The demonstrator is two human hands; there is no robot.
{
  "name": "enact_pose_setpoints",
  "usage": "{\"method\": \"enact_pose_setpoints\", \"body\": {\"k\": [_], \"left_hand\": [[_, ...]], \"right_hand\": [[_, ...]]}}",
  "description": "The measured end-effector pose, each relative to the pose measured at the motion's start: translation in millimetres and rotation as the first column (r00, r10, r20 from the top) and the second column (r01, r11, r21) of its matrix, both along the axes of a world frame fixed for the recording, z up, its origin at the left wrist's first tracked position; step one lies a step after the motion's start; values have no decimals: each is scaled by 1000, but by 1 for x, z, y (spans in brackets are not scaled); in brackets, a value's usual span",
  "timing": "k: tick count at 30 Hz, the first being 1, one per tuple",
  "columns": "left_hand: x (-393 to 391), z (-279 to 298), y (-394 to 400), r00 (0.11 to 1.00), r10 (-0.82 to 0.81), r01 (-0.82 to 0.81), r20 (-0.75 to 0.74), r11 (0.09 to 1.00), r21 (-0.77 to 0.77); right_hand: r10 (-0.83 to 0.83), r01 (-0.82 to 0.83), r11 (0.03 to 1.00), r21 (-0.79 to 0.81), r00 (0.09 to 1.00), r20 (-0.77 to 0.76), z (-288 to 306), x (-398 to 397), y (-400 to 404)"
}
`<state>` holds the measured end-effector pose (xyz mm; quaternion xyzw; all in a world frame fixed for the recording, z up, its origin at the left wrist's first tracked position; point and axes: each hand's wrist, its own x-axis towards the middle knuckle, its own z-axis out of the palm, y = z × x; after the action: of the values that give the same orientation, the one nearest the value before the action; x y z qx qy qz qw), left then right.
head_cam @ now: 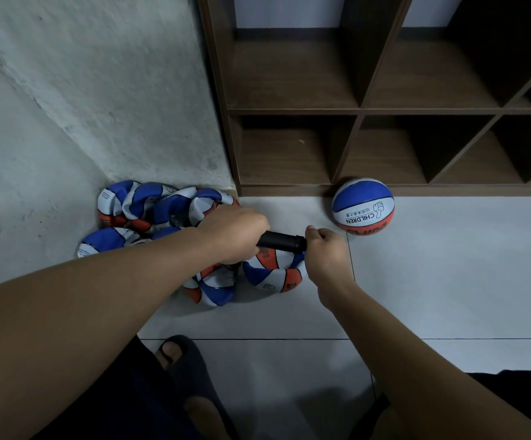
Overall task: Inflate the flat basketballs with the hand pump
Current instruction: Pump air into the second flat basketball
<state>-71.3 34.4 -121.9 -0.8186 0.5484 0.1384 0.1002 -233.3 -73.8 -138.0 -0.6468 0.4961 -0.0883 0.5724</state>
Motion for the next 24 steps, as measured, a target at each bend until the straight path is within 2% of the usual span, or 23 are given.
{"method": "enact_pose_setpoints", "body": {"k": [2,6,11,14,19,24], "left_hand": [[3,-3,2,1000,5,-5,-10,1000,-15],[15,-1,7,991,40,-41,-124,999,-9],[49,4,24,989,93,-100,-111,993,-55],[36,6,18,991,77,-87,-107,992,-96],[11,3,8,993,73,-83,-89,990,-112],[-3,-4,7,994,79,-86,-79,992,-95]], "right_hand": [[28,-28,1000,8,1000,-13,0,2,-3],[52,-51,998,24,997,-54,0,1,-28],[-141,145,987,61,988,-69,5,-12,-79],[-190,193,981,36,979,-66,5,-12,-78],[-81,80,995,-67,997,-12,13,-5,-38],[-16,15,996,-83,1000,-7,16,-1,-11]]}}
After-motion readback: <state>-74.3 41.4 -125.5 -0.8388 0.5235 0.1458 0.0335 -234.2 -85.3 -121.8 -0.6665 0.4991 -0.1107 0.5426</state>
